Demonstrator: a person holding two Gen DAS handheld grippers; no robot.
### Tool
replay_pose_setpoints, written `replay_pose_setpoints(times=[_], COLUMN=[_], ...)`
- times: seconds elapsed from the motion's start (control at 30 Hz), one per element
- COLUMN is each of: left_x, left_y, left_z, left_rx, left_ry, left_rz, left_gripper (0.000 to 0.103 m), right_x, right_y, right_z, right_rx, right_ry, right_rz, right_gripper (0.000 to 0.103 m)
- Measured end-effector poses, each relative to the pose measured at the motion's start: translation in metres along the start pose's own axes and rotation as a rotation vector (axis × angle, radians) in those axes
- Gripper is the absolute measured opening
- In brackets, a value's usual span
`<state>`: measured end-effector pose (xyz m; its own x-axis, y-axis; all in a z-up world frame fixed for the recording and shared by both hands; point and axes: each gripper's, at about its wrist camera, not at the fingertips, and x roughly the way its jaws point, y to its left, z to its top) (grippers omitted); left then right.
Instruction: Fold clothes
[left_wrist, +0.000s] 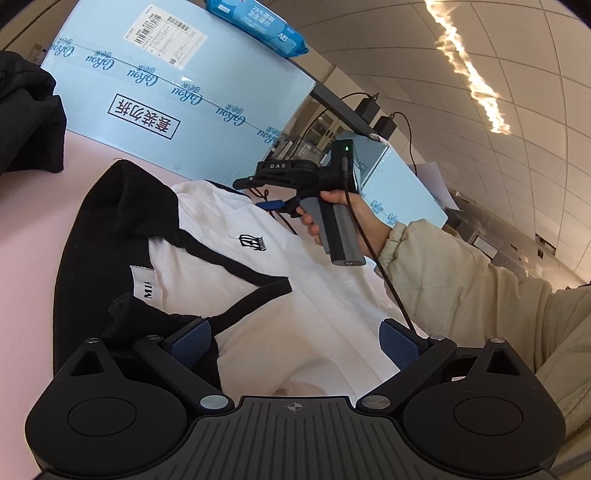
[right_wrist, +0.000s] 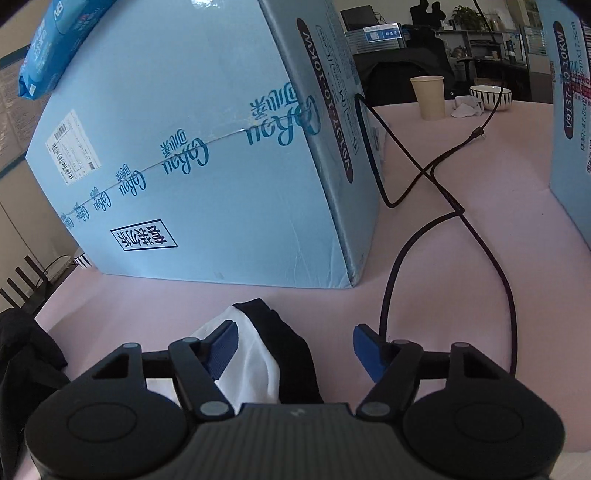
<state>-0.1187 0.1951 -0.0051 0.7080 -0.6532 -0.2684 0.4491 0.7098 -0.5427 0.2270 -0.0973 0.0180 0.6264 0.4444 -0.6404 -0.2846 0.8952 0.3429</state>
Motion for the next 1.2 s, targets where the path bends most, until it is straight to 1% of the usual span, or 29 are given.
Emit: replay_pose_setpoints(times=[0.03,0.07,0.1,0.13,0.2,0.33,0.37,0.47,0.6,0.67,0.7,0.8,0.83,0.87,0.9,0.93,0.97,1.0,1.07,1.1,1.13,1.17,1.2], left_x=[-0.001,-0.001,-0.001,-0.001,0.001,0.002,0.002,0.002,0.002,0.002,0.002,0.002,0.002,0.002,0.002,0.002,0.002,0.002,0.002,0.002,0.002,0.002,0.002], left_y=[0.002,0.005,0.006,0.007,0.007,0.004,0.004,0.005,0.006,0.005,0.005,0.006,0.006,0.007,0.007,0.007,0.007,0.007,0.007,0.007,0.007,0.007,0.007], left_z=[0.001,0.001,0.002,0.002,0.003,0.002,0.001,0.001,0.0,0.0,0.0,0.001,0.001,0.001,0.001,0.001,0.001,0.001,0.001,0.001,0.001,0.001,0.001], left_rx=[-0.013,-0.029,-0.038,-0.043,-0.041,-0.023,-0.023,-0.024,-0.023,-0.02,-0.019,-0.018,-0.019,-0.019,-0.02,-0.02,-0.019,-0.019,-0.019,-0.019,-0.019,-0.019,-0.019], left_ry=[-0.006,-0.014,-0.019,-0.021,-0.021,-0.014,-0.014,-0.017,-0.023,-0.021,-0.021,-0.021,-0.022,-0.022,-0.022,-0.022,-0.022,-0.022,-0.023,-0.023,-0.023,-0.023,-0.024], left_rz=[-0.011,-0.026,-0.035,-0.04,-0.037,-0.027,-0.027,-0.027,-0.027,-0.025,-0.024,-0.027,-0.028,-0.029,-0.03,-0.03,-0.03,-0.031,-0.032,-0.033,-0.033,-0.034,-0.034], left_gripper=[0.099,0.099,0.099,0.099,0.099,0.099,0.099,0.099,0.1,0.1,0.1,0.1,0.1,0.1,0.1,0.1,0.1,0.1,0.1,0.1,0.1,0.1,0.1], right_x=[0.004,0.005,0.006,0.008,0.005,-0.01,-0.017,-0.049,-0.099,-0.128,-0.14,-0.162,-0.164,-0.164,-0.163,-0.162,-0.162,-0.165,-0.18,-0.184,-0.191,-0.192,-0.192], right_y=[0.001,0.003,0.004,0.006,0.009,0.023,0.029,0.052,0.078,0.091,0.097,0.108,0.111,0.114,0.114,0.114,0.113,0.111,0.106,0.104,0.104,0.106,0.108], right_z=[-0.002,-0.002,-0.002,-0.003,-0.003,-0.002,-0.003,-0.012,-0.035,-0.056,-0.067,-0.1,-0.116,-0.129,-0.137,-0.144,-0.147,-0.15,-0.141,-0.137,-0.133,-0.133,-0.134], right_rx=[-0.018,-0.041,-0.054,-0.064,-0.077,-0.176,-0.218,-0.424,-0.661,-0.799,-0.865,-1.027,-1.078,-1.114,-1.128,-1.139,-1.134,-1.12,-1.031,-1.004,-0.981,-1.006,-1.036], right_ry=[0.009,0.001,-0.001,-0.001,-0.026,-0.11,-0.142,-0.247,-0.29,-0.286,-0.266,-0.157,-0.095,-0.027,0.021,0.067,0.093,0.1,0.086,0.058,-0.021,-0.081,-0.137], right_rz=[0.005,0.004,0.003,0.005,0.011,0.04,0.05,0.091,0.195,0.254,0.283,0.358,0.386,0.41,0.414,0.417,0.416,0.425,0.502,0.513,0.48,0.417,0.35], right_gripper=[0.05,0.039,0.019,0.014,0.011,0.011,0.011,0.011,0.012,0.013,0.014,0.015,0.016,0.022,0.033,0.037,0.041,0.041,0.043,0.048,0.051,0.056,0.056])
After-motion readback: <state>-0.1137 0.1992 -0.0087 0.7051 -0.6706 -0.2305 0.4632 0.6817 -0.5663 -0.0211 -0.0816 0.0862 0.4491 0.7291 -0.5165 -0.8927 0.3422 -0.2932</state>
